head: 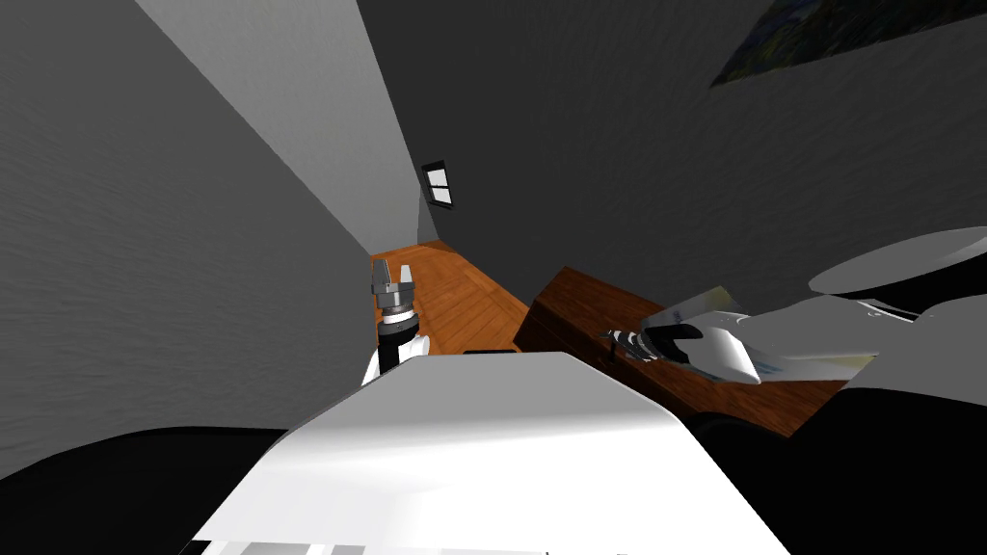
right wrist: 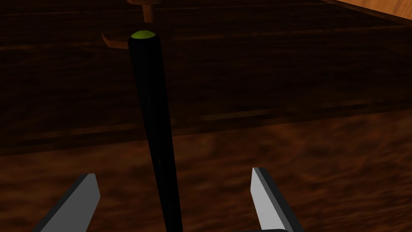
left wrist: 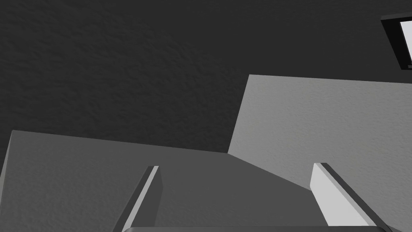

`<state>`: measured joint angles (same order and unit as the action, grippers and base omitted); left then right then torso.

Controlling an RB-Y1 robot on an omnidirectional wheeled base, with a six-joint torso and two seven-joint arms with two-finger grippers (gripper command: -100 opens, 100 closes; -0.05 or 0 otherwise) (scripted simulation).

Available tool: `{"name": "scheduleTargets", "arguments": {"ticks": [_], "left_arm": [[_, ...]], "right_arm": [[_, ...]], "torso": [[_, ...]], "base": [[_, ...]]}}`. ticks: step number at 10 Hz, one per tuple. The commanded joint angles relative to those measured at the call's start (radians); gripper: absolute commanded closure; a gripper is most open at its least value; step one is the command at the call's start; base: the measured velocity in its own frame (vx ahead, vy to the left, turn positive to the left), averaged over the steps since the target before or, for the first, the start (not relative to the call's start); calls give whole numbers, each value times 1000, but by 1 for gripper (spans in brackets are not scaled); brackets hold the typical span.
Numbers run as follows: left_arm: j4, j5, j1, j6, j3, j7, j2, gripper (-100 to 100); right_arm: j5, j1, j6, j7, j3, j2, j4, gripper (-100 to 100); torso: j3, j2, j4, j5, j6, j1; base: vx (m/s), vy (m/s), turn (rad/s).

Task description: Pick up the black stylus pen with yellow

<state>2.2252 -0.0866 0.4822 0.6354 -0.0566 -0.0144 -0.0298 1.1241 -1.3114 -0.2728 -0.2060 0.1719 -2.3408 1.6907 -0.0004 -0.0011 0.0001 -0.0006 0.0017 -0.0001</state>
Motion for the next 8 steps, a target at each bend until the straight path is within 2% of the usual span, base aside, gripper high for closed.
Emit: {"name": "scheduleTargets", "arguments": {"ticks": [1,2,6,7,8], "left_arm": [[0,0,0,0,0,0,0,0],[0,0,0,0,0,0,0,0],[0,0,0,0,0,0,0,0],[0,0,0,0,0,0,0,0],[0,0,0,0,0,0,0,0]], "right_arm": [[0,0,0,0,0,0,0,-100],[0,-1,1,2,-1,2,0,100],[-1,-1,1,2,-1,2,-1,100],[-1,-1,1,2,-1,2,-1,0],[8,30,-10,-12,28,-35,13,100]], "torso": [[0,0,0,0,0,0],[0,0,0,0,0,0],[0,1,0,0,0,0],[0,1,0,0,0,0],[0,1,0,0,0,0]], "base": [[6,3,7],[0,0,0],[0,0,0],[0,0,0],[-18,-7,-104]]}}
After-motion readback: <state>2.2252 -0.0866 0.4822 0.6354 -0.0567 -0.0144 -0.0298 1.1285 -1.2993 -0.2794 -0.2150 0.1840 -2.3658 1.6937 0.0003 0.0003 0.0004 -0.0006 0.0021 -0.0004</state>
